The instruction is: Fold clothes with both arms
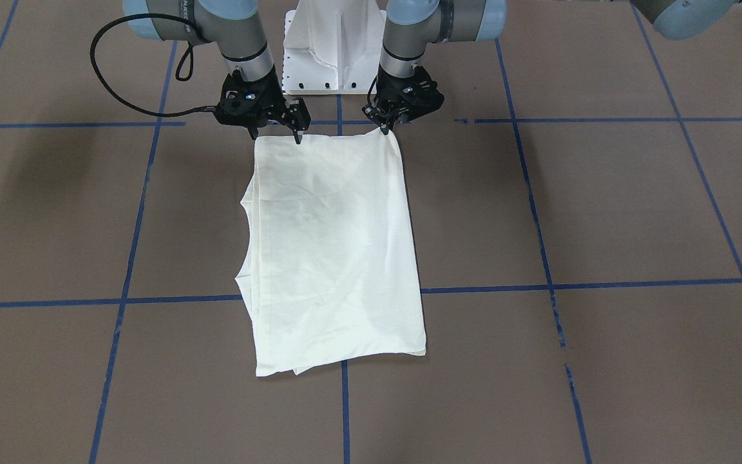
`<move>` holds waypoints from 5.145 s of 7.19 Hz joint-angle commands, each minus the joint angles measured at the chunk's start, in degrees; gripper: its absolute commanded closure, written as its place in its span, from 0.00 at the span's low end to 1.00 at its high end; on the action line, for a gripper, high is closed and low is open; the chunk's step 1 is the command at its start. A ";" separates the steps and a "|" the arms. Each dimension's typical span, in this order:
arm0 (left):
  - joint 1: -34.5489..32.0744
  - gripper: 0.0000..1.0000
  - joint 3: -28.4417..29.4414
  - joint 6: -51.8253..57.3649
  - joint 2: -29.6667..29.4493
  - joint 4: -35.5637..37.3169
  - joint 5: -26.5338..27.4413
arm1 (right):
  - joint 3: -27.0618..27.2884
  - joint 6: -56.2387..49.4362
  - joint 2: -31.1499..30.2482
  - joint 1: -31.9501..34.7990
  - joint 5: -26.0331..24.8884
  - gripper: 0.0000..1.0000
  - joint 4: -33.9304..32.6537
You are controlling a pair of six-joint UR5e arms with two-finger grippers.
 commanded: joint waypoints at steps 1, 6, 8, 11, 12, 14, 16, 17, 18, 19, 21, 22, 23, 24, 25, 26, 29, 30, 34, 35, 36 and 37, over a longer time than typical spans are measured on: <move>0.06 1.00 -0.07 0.00 -0.29 0.03 -0.01 | -2.68 0.01 -0.17 -0.16 -0.15 0.00 0.13; -0.03 1.00 -0.59 0.00 -0.02 0.03 -0.01 | -3.66 -0.08 0.18 -0.34 -0.06 0.15 -0.05; -0.03 1.00 -0.59 0.00 -0.11 0.03 -0.01 | -3.66 -0.07 0.18 -0.34 0.03 0.55 -0.22; -0.03 1.00 -0.77 0.00 -0.11 0.03 -0.01 | -3.48 -0.25 0.45 -0.34 0.20 0.96 -0.22; -0.03 1.00 -0.77 0.00 -0.03 0.03 -0.01 | -3.48 -0.25 0.53 -0.42 0.20 1.00 -0.14; -0.03 1.00 -0.77 0.00 -0.11 0.03 -0.01 | -3.57 -0.16 0.88 -0.43 0.29 1.00 -0.05; -0.03 1.00 -1.12 0.00 0.15 0.03 -0.01 | -2.87 -0.16 0.89 -0.25 0.55 1.00 0.21; 0.06 1.00 -2.69 0.00 0.50 0.03 0.07 | -1.30 -0.07 0.80 -0.08 0.64 1.00 0.21; 0.76 1.00 -4.01 0.00 0.42 0.12 0.07 | 0.63 -0.16 0.19 -0.07 1.08 1.00 0.21; 2.42 1.00 -6.46 0.00 0.50 1.78 0.16 | 2.21 -0.25 -0.08 0.01 2.82 1.00 0.30; 6.19 1.00 -15.75 0.00 0.50 10.36 0.16 | 7.21 -0.16 -2.88 -0.60 5.46 1.00 0.30; 7.61 1.00 -17.28 0.00 0.42 11.62 0.16 | 8.81 -0.07 -3.85 -0.95 8.44 1.00 0.30; 7.62 1.00 -17.29 0.00 0.33 11.64 0.16 | 8.39 -0.07 -3.68 -1.13 9.07 1.00 0.30; 7.27 1.00 -17.12 0.09 0.24 11.55 0.07 | 7.69 -0.25 -2.99 -1.48 8.99 1.00 0.30; 6.92 1.00 -16.68 0.26 0.15 11.55 0.07 | 6.98 -0.86 -1.76 -0.18 8.73 1.00 0.30; 5.35 1.00 -16.94 3.83 -0.20 11.55 0.07 | 6.37 -0.86 -0.10 1.93 8.82 1.00 0.30; -7.72 1.00 -16.07 11.92 -0.81 11.20 -2.28 | -1.60 -1.82 3.70 9.48 12.13 1.00 6.33; -11.59 1.00 -15.63 14.48 -0.99 11.02 -4.21 | -5.29 -2.61 4.74 12.20 14.07 1.00 9.06; -19.00 1.00 -0.63 19.33 -3.45 -0.80 -4.23 | -18.40 -3.24 15.46 15.65 15.50 1.00 9.62; -20.05 1.00 2.02 19.42 -4.06 -2.67 -4.15 | -20.69 -3.15 15.74 16.27 15.41 1.00 12.14; -20.67 1.00 3.26 20.38 -4.68 -2.95 -4.15 | -23.58 -2.98 15.83 16.88 15.41 1.00 15.39; -21.46 1.00 3.80 21.00 -4.86 -2.95 -4.06 | -24.65 -2.97 15.83 17.85 15.50 1.00 16.03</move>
